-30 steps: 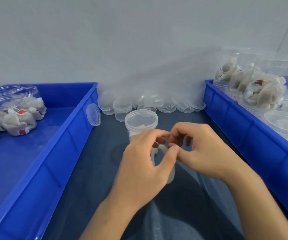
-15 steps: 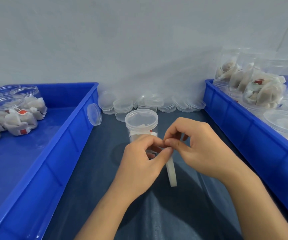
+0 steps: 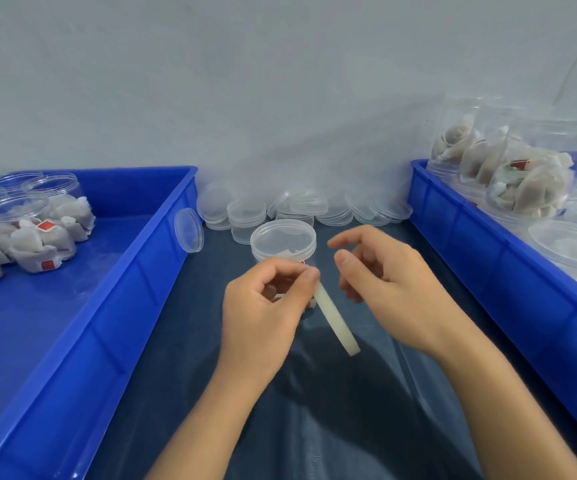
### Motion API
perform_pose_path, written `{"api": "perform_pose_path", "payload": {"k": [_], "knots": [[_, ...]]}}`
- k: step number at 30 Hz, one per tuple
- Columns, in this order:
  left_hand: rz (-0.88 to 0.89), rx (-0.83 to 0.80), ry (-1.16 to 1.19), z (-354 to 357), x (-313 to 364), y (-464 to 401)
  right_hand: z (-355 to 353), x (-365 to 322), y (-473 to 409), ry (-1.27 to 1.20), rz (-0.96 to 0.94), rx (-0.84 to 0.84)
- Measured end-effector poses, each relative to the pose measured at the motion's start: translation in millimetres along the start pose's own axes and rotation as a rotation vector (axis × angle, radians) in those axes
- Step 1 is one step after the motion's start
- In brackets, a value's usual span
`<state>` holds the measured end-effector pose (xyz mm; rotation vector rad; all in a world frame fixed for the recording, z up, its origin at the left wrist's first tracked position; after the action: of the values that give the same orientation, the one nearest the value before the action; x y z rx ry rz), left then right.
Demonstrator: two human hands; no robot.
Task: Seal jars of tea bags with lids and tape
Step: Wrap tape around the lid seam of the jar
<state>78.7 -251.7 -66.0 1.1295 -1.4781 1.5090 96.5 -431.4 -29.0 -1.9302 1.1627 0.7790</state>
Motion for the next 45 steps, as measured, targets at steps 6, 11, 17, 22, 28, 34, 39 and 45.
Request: {"api": "perform_pose_path", "payload": {"k": [6, 11, 17, 22, 28, 34, 39, 45], "knots": [[0.068, 0.085, -0.052, -3, 8, 3, 35, -10, 7, -0.361, 0.081, -0.387], [0.123, 0.077, -0.098, 0, 14, 6, 38, -14, 5, -0.477, 0.07, -0.416], [0.225, 0.117, -0.102, -6, 23, 6, 20, -5, -2, -0.301, 0.028, -0.089], [0.285, 0.154, -0.162, -3, 25, 10, 19, -10, -1, 0.094, -0.052, 0.034], [0.169, 0.183, -0.054, 1, 15, 13, 24, -17, 3, 0.462, -0.061, 0.15], [0.064, 0.218, 0.074, 1, 7, 13, 25, -27, 7, 0.614, -0.181, 0.23], [0.013, 0.232, 0.216, -1, 4, 11, 26, -31, 7, 0.635, -0.218, 0.266], [0.016, 0.159, 0.183, -2, 7, 7, 24, -31, 7, 0.643, -0.231, 0.275]]}}
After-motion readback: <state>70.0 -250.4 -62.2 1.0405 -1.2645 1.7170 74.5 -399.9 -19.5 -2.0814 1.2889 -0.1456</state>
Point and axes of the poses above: each hand's wrist, its own y-axis away from the middle knuckle, its own z-axis out of the palm, x = y × z, the point moved 6 cm from there along -y, towards the middle knuckle, and after that the axes turned 6 degrees about -x, right-handed, at the moved point
